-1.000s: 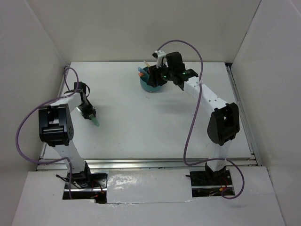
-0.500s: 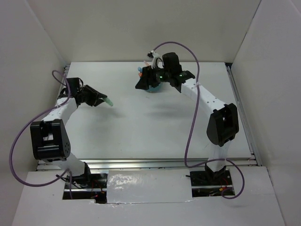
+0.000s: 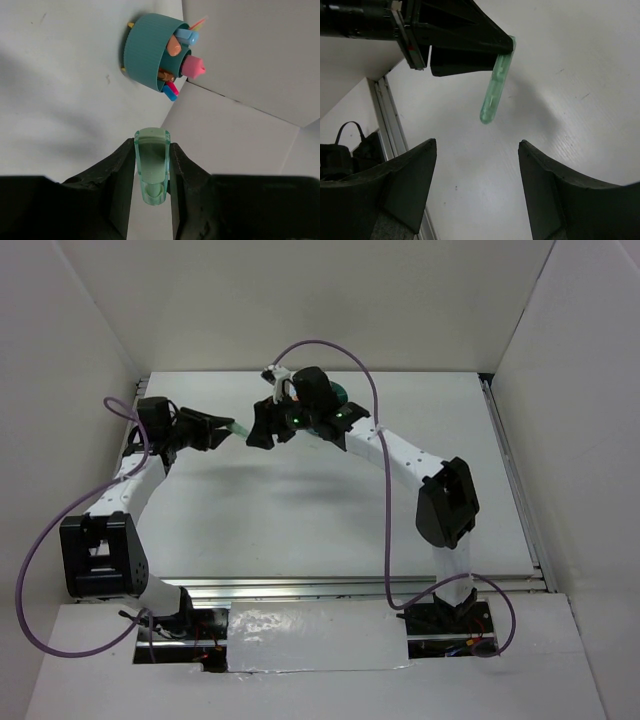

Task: Sort the stationery into containers
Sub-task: Pick up the stationery from the center of the board.

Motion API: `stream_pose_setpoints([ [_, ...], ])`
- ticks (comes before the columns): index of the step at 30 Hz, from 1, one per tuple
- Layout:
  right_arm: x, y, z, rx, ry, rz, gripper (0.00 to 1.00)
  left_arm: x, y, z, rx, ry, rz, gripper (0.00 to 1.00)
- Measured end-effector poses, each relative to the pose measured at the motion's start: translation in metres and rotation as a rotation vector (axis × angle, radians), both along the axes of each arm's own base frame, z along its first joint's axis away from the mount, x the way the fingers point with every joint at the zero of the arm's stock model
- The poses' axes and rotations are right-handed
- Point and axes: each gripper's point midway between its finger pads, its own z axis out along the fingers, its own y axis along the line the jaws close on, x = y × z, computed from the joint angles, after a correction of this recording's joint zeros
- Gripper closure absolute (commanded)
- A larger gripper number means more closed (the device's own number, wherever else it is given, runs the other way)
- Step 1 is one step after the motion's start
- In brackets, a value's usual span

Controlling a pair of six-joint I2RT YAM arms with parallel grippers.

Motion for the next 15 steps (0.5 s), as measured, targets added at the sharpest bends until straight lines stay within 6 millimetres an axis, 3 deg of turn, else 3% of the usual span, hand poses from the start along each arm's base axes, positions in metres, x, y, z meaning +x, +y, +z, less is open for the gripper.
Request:
stream_pose_setpoints([
  [7, 0.005, 0.02, -0.025, -0.044, 0.009, -0.054, 0.3, -0.004, -0.009, 0.006, -0.033, -0.004, -0.003, 1.0],
  [12, 0.01, 0.023, -0.02, -0.042, -0.003, -0.098, 0.34, -0.008, -0.012, 0.008, -0.042, -0.004, -0.004, 1.0],
  [15, 0.014, 0.024, -0.012, -0.029, -0.017, -0.119, 0.46, -0.01, -0.013, 0.006, -0.043, -0.002, -0.008, 1.0],
])
